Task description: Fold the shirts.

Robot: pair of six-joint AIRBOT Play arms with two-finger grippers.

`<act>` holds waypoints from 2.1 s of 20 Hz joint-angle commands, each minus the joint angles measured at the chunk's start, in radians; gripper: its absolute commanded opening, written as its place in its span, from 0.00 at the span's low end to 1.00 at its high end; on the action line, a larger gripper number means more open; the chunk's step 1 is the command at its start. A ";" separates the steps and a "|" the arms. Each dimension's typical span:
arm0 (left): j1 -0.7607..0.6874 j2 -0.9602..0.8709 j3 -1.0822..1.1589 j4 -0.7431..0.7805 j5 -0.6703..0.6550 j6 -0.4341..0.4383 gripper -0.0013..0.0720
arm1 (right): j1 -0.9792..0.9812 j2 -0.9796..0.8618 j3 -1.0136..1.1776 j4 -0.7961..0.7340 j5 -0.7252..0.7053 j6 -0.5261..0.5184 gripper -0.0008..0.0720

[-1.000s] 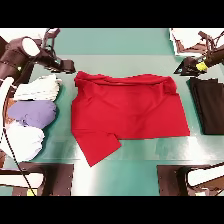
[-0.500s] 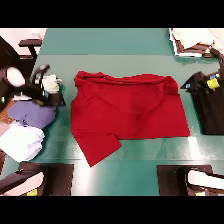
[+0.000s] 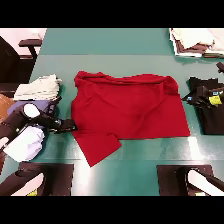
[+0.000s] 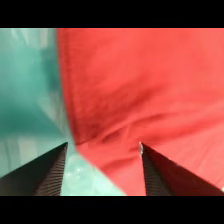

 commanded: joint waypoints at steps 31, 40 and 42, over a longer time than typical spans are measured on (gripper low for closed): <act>-0.035 0.158 0.298 0.042 -0.003 -0.020 0.05 | -0.096 0.009 -0.203 -0.034 -0.215 -0.015 0.04; -0.035 0.272 1.236 0.126 -0.048 -0.020 0.05 | -0.073 0.300 0.595 -0.079 -0.161 -0.013 0.04; -0.035 0.272 1.392 0.126 -0.047 -0.020 0.05 | -0.073 0.318 0.739 -0.169 -0.109 0.033 0.04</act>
